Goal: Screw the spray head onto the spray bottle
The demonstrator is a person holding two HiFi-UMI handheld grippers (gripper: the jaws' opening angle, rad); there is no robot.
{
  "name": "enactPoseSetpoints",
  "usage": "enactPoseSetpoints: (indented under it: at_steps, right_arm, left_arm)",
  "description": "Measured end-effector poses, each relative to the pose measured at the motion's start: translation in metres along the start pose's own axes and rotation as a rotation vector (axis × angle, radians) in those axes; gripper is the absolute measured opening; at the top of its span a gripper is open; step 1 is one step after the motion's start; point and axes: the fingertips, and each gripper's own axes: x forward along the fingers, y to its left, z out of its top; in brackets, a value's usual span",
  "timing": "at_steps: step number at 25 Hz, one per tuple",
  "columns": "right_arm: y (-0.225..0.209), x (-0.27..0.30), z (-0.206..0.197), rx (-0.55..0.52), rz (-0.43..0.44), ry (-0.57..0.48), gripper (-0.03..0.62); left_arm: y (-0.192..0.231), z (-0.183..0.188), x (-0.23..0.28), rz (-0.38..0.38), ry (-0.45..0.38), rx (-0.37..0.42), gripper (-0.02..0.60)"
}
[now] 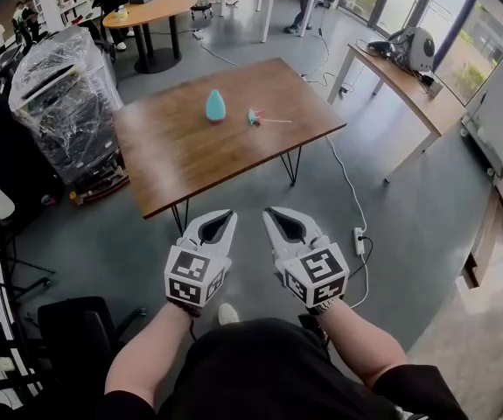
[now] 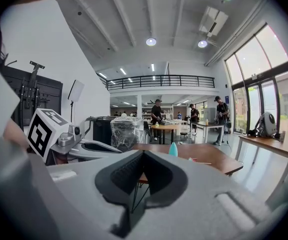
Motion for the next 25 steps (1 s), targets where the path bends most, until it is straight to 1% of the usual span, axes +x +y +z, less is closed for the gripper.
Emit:
enactPoseSetpoints:
  at_steps: [6, 13, 18, 25]
  right_arm:
    - [-0.01, 0.019, 0.002, 0.001, -0.009, 0.015, -0.008]
    - [-0.033, 0.044, 0.002, 0.004, 0.008, 0.018, -0.008]
    - [-0.063, 0.065, 0.002, 0.014, 0.031, 0.018, -0.008]
    - [-0.119, 0.097, 0.004, 0.021, 0.074, 0.029, -0.008]
  left_arm:
    - [0.017, -0.003, 0.012, -0.006, 0.02, -0.022, 0.017]
    - [0.036, -0.004, 0.041, 0.008, 0.037, -0.039, 0.017]
    - [0.048, -0.002, 0.075, 0.026, 0.056, -0.049, 0.017]
    - [0.066, 0.001, 0.137, 0.059, 0.085, -0.086, 0.017]
